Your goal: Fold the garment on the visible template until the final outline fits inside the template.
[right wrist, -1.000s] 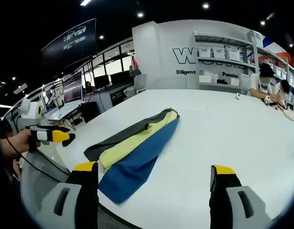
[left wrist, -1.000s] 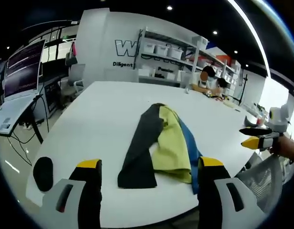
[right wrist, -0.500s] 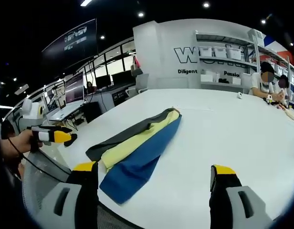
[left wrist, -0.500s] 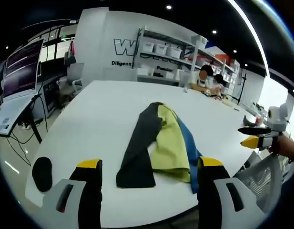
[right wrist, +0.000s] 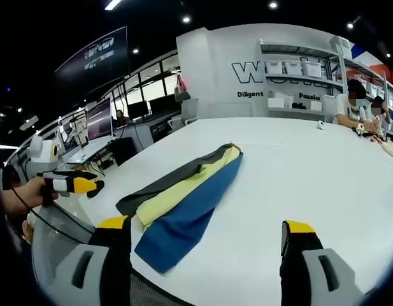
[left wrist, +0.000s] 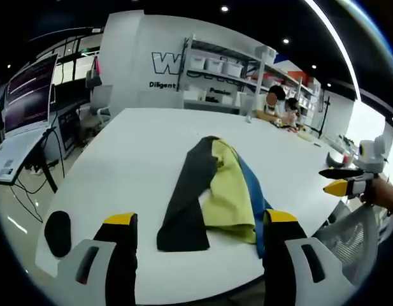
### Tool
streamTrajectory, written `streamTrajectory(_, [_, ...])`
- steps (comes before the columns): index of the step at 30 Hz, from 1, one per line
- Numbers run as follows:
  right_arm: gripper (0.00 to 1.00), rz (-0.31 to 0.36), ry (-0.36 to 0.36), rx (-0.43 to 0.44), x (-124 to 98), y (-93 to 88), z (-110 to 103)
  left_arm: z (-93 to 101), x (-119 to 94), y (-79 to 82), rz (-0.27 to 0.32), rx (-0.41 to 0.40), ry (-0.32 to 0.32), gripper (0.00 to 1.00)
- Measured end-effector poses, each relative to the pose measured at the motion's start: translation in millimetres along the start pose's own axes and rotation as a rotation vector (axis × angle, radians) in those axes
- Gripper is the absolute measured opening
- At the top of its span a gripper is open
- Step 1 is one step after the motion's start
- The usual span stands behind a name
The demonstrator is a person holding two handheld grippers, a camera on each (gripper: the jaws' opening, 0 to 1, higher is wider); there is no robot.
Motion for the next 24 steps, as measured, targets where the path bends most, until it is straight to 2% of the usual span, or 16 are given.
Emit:
streamTrajectory(7, [0.99,-0.014,0.007,-0.012,1,-0.1,-1,-0.7,1,-0.1,-0.006,-0.002,0.004,0.75])
streamTrajectory(15, [0.99,-0.013,0.013,0.028,-1,3.6,4,-0.1,2,1.3,-0.007,-0.010,-0.001,0.74])
streamTrajectory(24, [0.98,0.008,0.029,-0.015,6,26.8,6,-4.1,6,7.6,0.010,-0.006,0.005,0.74])
Point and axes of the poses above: the point that each gripper's makers call its tool centre point, and the gripper's own axes: x roughly forward along the fingers, z roughly to its right, y roughly out of its top, the point moved 6 cm from there along -x, roughly backward along the fingers, and after that the axes turned 13 degrees about -x, right-handed, at the moved point
